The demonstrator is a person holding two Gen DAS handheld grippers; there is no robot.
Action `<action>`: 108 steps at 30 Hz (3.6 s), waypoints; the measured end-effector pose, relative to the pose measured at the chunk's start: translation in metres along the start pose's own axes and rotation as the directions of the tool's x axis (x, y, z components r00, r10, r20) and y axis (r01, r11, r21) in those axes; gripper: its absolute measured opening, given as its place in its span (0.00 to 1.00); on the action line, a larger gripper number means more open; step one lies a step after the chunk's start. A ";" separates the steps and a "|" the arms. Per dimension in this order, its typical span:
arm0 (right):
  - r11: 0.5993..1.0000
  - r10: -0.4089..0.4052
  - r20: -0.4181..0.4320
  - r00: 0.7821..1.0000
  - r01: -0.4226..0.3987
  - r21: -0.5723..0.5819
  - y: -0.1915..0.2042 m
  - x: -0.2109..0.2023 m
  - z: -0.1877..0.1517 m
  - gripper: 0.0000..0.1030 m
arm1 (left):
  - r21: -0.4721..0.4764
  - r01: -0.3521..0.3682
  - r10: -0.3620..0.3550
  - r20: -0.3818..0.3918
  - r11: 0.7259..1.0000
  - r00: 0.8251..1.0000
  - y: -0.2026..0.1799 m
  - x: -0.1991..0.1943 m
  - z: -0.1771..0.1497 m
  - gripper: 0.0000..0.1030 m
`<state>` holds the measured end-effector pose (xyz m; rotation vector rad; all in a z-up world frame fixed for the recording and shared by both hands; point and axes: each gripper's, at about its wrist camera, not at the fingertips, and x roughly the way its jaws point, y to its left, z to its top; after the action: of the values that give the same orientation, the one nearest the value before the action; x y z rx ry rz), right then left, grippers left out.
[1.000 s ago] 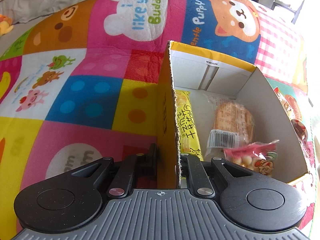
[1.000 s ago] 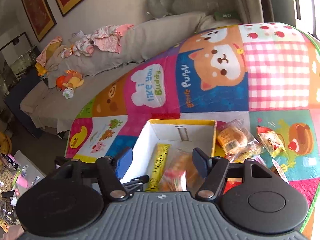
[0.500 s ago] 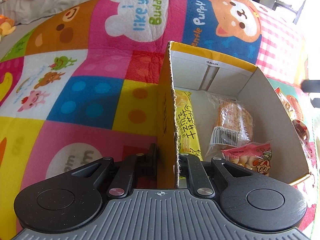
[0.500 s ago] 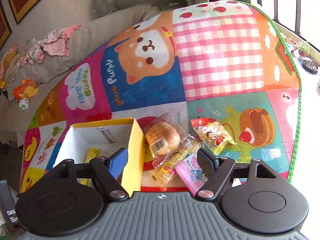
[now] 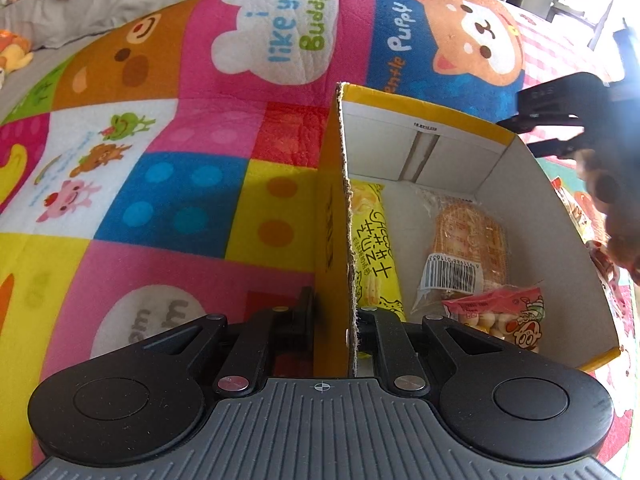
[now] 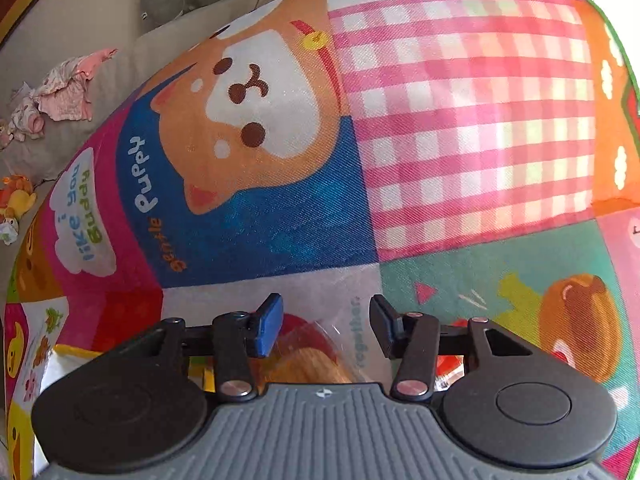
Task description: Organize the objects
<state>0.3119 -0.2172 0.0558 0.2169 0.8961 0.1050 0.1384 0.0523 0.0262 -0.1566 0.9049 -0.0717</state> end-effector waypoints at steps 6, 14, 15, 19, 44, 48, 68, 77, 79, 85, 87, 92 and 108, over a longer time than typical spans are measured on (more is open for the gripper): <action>0.998 0.000 -0.103 0.995 -0.006 -0.057 0.001 0.022 -0.005 0.30 | 0.002 0.000 0.000 0.001 1.000 1.000 0.000 0.000 0.000 0.13; 0.994 0.062 -0.149 0.987 -0.075 -0.079 -0.025 -0.027 -0.041 0.30 | -0.009 0.009 -0.009 0.010 1.000 1.000 0.002 -0.001 -0.002 0.13; 0.993 0.067 -0.155 0.986 -0.081 -0.086 -0.027 -0.032 -0.047 0.30 | -0.010 0.011 -0.011 0.010 1.000 1.000 0.003 -0.001 -0.003 0.13; 0.987 0.097 -0.182 0.979 -0.118 -0.108 -0.030 -0.060 -0.071 0.30 | -0.006 0.013 -0.013 0.011 1.000 1.000 0.003 -0.002 -0.003 0.13; 0.985 -0.099 -0.040 0.994 0.104 0.137 -0.132 -0.030 -0.052 0.40 | -0.012 0.012 -0.012 0.006 1.000 1.000 0.003 -0.001 -0.003 0.13; 0.988 -0.081 -0.053 0.995 0.087 0.130 -0.139 -0.047 -0.068 0.40 | -0.013 0.014 -0.014 0.011 1.000 1.000 0.004 -0.001 -0.003 0.13; 0.997 -0.030 -0.085 0.996 0.036 0.065 -0.107 -0.151 -0.170 0.41 | -0.015 0.021 -0.021 0.014 1.000 1.000 0.005 -0.002 -0.004 0.13; 0.991 -0.007 -0.113 0.994 0.022 0.130 -0.118 -0.170 -0.198 0.43 | -0.015 0.021 -0.021 0.015 1.000 1.000 0.005 -0.002 -0.004 0.13; 0.989 0.045 -0.135 0.990 -0.026 0.145 -0.113 -0.174 -0.205 0.43 | -0.015 0.021 -0.021 0.015 1.000 1.000 0.005 -0.001 -0.004 0.13; 0.998 0.067 -0.106 0.992 -0.066 0.017 -0.086 -0.193 -0.211 0.45 | -0.016 0.021 -0.021 0.015 1.000 1.000 0.005 -0.001 -0.004 0.13; 0.998 0.038 -0.073 0.997 -0.042 -0.049 -0.078 -0.197 -0.209 0.50 | -0.017 0.022 -0.021 0.015 1.000 1.000 0.005 -0.001 -0.004 0.13; 0.996 -0.029 -0.040 0.999 0.025 -0.083 -0.078 -0.190 -0.206 0.51 | -0.018 0.026 -0.025 0.014 1.000 1.000 0.005 -0.001 -0.003 0.13; 0.990 -0.034 -0.104 0.994 0.019 -0.142 -0.071 -0.186 -0.225 0.53 | -0.017 0.025 -0.025 0.014 1.000 1.000 0.005 -0.001 -0.004 0.13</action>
<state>0.0202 -0.2875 0.0456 0.0684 0.9927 0.1553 0.1350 0.0574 0.0238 -0.1845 0.8896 -0.0859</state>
